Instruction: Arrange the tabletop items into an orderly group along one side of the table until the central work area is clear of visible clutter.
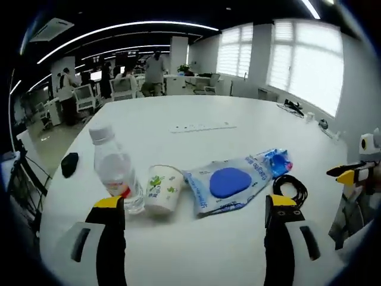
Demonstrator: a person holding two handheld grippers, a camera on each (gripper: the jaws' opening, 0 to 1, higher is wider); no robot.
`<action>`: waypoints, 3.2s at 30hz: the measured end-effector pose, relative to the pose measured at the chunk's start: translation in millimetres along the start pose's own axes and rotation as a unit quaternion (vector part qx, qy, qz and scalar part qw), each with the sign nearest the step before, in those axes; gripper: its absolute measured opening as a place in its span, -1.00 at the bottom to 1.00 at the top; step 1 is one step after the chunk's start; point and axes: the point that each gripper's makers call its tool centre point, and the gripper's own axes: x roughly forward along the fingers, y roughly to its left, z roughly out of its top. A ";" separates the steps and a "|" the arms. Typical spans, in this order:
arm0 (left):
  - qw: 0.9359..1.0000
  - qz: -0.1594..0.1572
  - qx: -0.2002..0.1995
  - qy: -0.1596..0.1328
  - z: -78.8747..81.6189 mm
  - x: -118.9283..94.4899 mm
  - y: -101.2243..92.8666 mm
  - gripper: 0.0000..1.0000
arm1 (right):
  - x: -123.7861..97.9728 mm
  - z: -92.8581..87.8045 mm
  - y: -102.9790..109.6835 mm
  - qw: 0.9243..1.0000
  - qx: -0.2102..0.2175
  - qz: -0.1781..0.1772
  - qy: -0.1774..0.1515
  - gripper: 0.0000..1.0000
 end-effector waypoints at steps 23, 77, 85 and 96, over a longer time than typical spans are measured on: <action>0.999 0.011 -0.011 0.035 -30.7 -31.2 17.8 0.82 | -19.4 -11.8 -17.8 0.999 -0.012 -0.037 0.034 0.15; 0.981 0.038 0.027 0.191 -59.9 81.5 40.8 -0.33 | -28.5 -47.9 -36.8 0.994 0.075 -0.058 0.054 0.05; 0.988 0.022 -0.068 0.139 -38.2 91.0 32.0 0.12 | -25.5 -49.7 -35.3 0.994 0.076 -0.054 0.057 0.07; 0.984 0.041 -0.103 0.139 -42.8 97.7 34.0 -0.28 | -25.0 -44.3 -35.3 0.995 0.070 -0.053 0.054 0.05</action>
